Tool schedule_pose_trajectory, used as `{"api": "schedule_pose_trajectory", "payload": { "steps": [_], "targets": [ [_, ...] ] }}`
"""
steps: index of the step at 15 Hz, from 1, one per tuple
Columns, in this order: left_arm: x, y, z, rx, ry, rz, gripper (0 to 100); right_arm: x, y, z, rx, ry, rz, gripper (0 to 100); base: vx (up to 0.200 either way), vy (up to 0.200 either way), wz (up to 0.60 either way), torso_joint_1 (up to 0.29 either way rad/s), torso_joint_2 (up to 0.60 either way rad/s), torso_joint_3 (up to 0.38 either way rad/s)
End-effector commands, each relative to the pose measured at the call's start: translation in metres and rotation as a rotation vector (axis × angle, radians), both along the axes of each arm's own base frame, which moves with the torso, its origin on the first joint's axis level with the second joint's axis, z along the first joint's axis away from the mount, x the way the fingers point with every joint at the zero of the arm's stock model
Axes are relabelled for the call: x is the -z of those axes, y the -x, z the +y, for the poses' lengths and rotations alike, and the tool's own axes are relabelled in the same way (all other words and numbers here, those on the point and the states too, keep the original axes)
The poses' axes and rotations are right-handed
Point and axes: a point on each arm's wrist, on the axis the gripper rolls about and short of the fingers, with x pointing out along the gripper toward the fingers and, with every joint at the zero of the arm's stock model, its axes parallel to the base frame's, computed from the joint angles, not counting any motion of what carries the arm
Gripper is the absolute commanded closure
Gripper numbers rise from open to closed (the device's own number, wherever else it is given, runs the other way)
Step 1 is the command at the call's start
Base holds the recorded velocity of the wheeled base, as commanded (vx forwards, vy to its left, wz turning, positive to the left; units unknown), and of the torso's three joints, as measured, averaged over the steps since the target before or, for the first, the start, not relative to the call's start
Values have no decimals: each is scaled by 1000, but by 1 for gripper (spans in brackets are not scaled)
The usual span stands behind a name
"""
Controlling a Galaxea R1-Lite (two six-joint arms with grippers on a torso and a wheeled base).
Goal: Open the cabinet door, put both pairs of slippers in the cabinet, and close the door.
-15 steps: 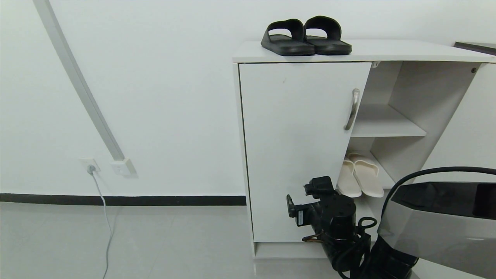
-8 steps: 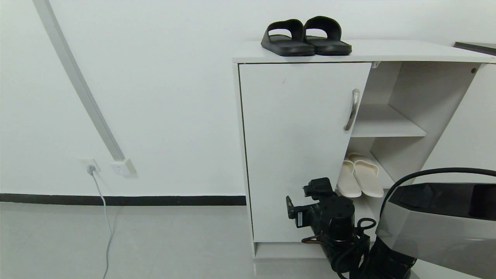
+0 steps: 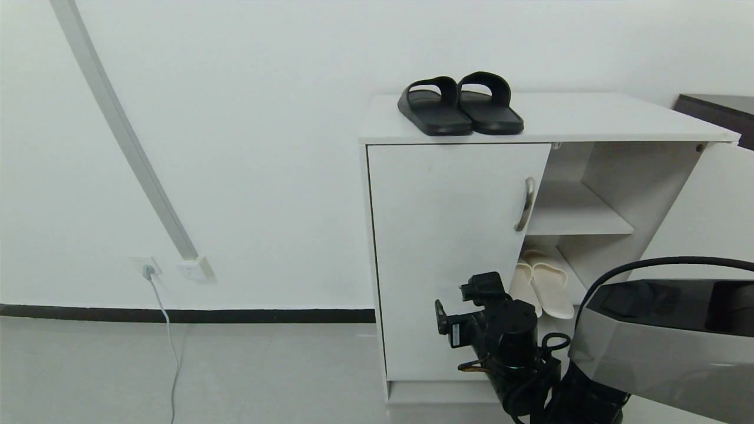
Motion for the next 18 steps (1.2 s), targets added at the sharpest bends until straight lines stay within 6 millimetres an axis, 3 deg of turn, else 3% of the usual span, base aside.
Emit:
{"api": "schedule_pose_trajectory", "payload": {
  "steps": [1, 18],
  "targets": [
    [0, 0, 0, -1, 0, 1, 100, 1, 0, 0, 0, 2, 2, 0, 0, 0, 0, 115, -447, -349],
    [0, 0, 0, -1, 0, -1, 100, 1, 0, 0, 1, 1, 2, 0, 0, 0, 0, 181, -503, -322]
  ]
}}
